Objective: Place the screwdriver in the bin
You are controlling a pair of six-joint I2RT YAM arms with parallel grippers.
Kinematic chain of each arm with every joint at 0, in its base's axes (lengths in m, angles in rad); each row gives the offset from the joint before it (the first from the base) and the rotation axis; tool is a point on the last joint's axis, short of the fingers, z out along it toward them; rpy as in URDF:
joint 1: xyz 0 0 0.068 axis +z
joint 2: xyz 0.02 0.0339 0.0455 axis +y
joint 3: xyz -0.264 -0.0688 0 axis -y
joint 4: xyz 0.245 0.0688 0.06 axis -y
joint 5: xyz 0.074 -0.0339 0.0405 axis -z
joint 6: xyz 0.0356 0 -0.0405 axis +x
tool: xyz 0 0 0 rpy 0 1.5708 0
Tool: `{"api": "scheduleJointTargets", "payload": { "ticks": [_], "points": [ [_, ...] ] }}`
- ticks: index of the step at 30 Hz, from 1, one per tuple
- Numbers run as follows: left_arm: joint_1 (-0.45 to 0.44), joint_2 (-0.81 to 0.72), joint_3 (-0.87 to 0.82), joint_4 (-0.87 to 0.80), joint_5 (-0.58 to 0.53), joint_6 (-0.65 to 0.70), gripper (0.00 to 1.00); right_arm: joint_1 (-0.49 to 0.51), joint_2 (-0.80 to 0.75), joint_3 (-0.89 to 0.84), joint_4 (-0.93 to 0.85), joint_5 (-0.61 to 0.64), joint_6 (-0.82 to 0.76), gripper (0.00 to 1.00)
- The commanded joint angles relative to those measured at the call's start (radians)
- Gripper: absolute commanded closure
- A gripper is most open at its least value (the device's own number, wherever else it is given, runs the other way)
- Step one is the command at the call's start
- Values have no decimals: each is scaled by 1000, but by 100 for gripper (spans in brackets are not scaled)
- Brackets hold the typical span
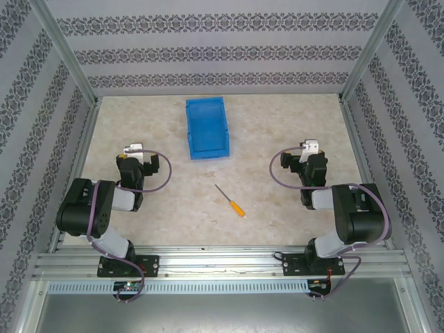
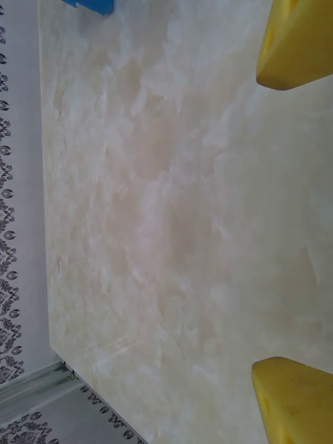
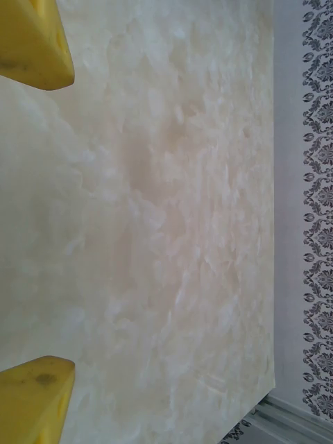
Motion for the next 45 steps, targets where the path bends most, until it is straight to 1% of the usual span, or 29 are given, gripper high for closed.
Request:
{"api": "scheduleJointTargets", "payload": {
  "ticks": [1,34,38,39,41,43,45],
  "points": [
    [2,-14,3,-8,-7,-14,1,10,8,11,39,15,1,2],
    [2,-14,3,-8,-6,-15,1,10,9,10,40,9,-2,2],
    [2,-13,3,-7,-7,-14,1,6,7,12,38,19,8,2],
    [2,-14,4,-8,-3,-13,1,11,3,6,45,46,11,2],
    [2,-14,7,-16,15,-8,1,16,-43,-9,41,74,11,2],
    [2,-14,7,-14,15,-8,1,12,-109,8,-50,101,24,2],
    [2,-14,6,-15,14,-8,1,15,-174,23,-131,83,14,2]
  ]
}}
